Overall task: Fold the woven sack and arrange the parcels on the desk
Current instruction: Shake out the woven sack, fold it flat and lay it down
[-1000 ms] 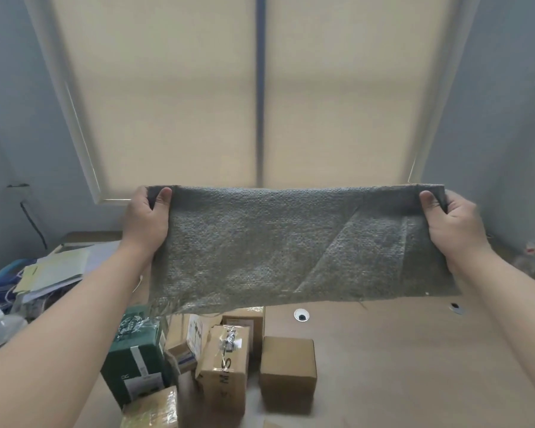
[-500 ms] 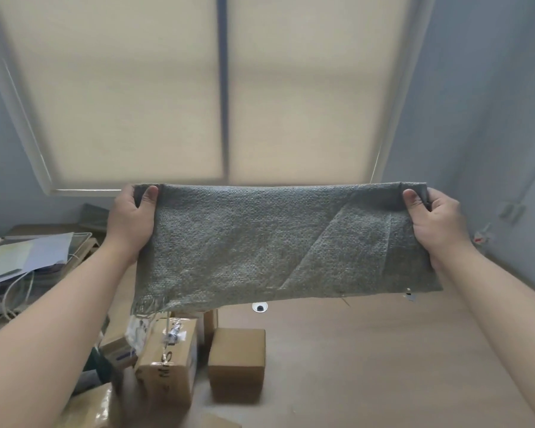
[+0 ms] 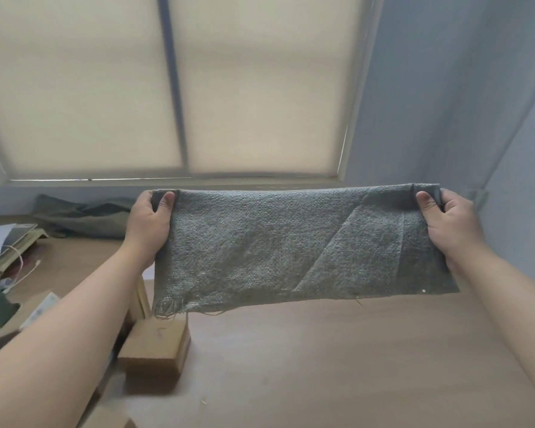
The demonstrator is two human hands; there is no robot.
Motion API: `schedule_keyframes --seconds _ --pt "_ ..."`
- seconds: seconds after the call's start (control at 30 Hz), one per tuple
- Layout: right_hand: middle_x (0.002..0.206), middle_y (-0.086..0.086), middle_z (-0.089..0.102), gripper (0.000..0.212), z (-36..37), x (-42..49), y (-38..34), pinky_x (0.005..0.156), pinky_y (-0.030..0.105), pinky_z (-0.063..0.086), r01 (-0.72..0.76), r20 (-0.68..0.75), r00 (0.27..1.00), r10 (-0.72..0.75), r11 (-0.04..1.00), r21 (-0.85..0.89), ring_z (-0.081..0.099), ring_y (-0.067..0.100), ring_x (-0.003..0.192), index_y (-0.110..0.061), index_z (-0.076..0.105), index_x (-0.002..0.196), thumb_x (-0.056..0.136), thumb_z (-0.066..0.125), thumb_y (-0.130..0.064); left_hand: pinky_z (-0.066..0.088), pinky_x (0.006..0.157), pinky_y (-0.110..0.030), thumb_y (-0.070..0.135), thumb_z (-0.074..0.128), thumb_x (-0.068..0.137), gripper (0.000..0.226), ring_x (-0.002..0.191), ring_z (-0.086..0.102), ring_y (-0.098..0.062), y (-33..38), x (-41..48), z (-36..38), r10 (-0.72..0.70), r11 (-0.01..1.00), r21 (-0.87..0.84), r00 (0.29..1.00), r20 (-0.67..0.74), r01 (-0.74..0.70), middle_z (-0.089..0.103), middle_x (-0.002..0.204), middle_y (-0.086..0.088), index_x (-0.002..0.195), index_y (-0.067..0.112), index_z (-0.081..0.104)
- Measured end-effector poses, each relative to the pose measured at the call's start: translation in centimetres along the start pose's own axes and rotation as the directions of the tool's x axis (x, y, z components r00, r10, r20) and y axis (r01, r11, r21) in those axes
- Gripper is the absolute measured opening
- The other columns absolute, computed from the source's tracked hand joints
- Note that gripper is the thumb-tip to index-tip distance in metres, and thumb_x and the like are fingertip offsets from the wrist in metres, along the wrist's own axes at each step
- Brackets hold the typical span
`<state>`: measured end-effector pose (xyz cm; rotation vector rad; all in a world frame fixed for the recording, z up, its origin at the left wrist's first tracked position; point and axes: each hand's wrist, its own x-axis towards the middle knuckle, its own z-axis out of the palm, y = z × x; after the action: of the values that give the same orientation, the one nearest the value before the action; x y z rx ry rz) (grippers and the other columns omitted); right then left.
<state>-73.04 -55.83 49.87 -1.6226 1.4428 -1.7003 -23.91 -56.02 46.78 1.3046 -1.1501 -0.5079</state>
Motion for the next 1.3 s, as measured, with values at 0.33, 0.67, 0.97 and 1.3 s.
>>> schedule_keyframes --seconds 0.33,0.67,0.97,1.3 --pt "0.073 -0.014 0.072 0.019 -6.6 0.6 2.6 0.065 0.021 0.052 -0.111 -0.113 0.988 0.109 0.994 -0.010 0.062 0.002 0.070 -0.021 0.070 0.085 0.098 0.062 -0.032 0.050 0.059 -0.021 0.023 0.073 0.091 0.016 0.065 0.062 0.000 0.9 1.0 9.1 -0.067 0.996 -0.046 0.963 0.260 0.082 0.066 0.086 0.005 0.091 0.025 0.057" --pt "0.067 -0.020 0.072 0.013 -13.4 2.7 9.0 0.055 0.014 0.053 -0.255 -0.123 0.961 0.249 0.966 -0.037 0.061 -0.004 0.060 -0.036 0.075 0.077 0.087 0.067 -0.039 0.034 0.059 -0.029 0.020 0.077 0.085 0.020 0.065 0.047 -0.016 -4.0 -0.1 21.7 -0.222 0.959 0.250 0.901 0.374 0.133 0.059 0.071 -0.001 0.080 0.019 0.058" --pt "0.076 -0.013 0.070 0.039 -22.1 6.5 19.7 0.061 0.006 0.043 -0.237 -0.034 0.971 0.236 0.932 -0.273 0.056 0.001 0.066 -0.039 0.072 0.081 0.092 0.065 -0.002 0.057 0.075 -0.040 0.019 0.068 0.075 0.005 0.075 0.064 -0.024 -7.0 -2.2 38.9 -0.472 0.868 0.274 0.858 0.202 0.413 0.076 0.080 -0.006 0.079 0.018 0.066" --pt "0.078 0.005 0.063 0.014 -28.9 2.1 28.4 0.075 0.025 0.038 0.246 0.150 0.968 -0.203 0.627 -0.739 0.052 0.029 0.073 -0.007 0.068 0.066 0.078 0.060 -0.011 0.050 0.090 -0.038 0.018 0.061 0.093 0.046 0.109 0.063 -0.026 -8.7 -3.2 58.4 -0.570 0.516 -0.394 0.648 0.505 0.761 0.059 0.128 -0.003 0.136 0.027 0.049"
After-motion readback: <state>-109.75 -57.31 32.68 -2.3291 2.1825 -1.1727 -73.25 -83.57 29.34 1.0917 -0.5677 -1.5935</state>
